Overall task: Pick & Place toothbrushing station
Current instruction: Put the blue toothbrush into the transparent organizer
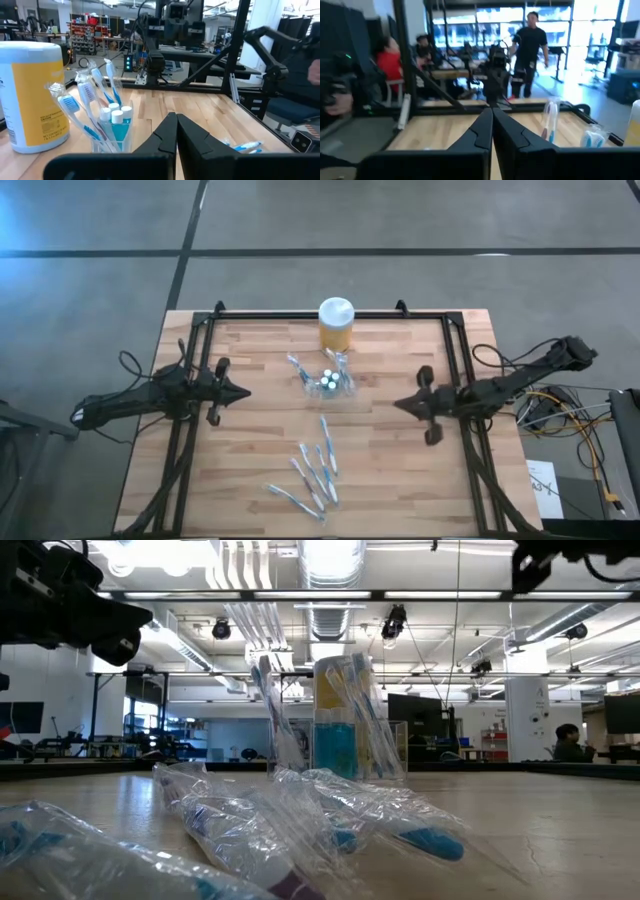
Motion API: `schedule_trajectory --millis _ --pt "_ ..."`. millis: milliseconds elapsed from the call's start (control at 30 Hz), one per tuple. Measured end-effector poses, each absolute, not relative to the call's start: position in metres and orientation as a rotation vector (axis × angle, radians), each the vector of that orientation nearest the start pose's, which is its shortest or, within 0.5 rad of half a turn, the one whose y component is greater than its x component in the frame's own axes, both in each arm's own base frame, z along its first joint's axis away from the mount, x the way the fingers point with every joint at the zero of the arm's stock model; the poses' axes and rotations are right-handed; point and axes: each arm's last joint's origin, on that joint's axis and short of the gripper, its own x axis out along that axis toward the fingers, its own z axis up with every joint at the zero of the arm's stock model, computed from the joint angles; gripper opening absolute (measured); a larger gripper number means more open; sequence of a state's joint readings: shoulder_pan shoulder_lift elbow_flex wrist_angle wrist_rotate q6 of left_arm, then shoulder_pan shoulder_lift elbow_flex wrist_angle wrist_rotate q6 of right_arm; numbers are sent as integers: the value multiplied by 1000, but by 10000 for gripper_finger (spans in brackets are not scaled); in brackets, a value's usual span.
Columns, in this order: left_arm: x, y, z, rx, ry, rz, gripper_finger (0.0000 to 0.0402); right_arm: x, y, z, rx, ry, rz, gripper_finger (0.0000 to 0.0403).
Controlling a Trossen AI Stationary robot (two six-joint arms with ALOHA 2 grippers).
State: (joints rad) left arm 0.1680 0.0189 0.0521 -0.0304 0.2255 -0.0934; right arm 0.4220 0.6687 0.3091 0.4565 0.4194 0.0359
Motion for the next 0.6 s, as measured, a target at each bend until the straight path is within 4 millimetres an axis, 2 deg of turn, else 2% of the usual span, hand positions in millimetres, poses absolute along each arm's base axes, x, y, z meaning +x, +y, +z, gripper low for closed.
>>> schedule_trajectory --millis 233,600 --pt "95 9 177 -111 -3 -58 10 123 41 218 111 -139 -6 8" --pt "95 9 177 -138 -1 -82 10 110 34 186 150 -138 -40 8"
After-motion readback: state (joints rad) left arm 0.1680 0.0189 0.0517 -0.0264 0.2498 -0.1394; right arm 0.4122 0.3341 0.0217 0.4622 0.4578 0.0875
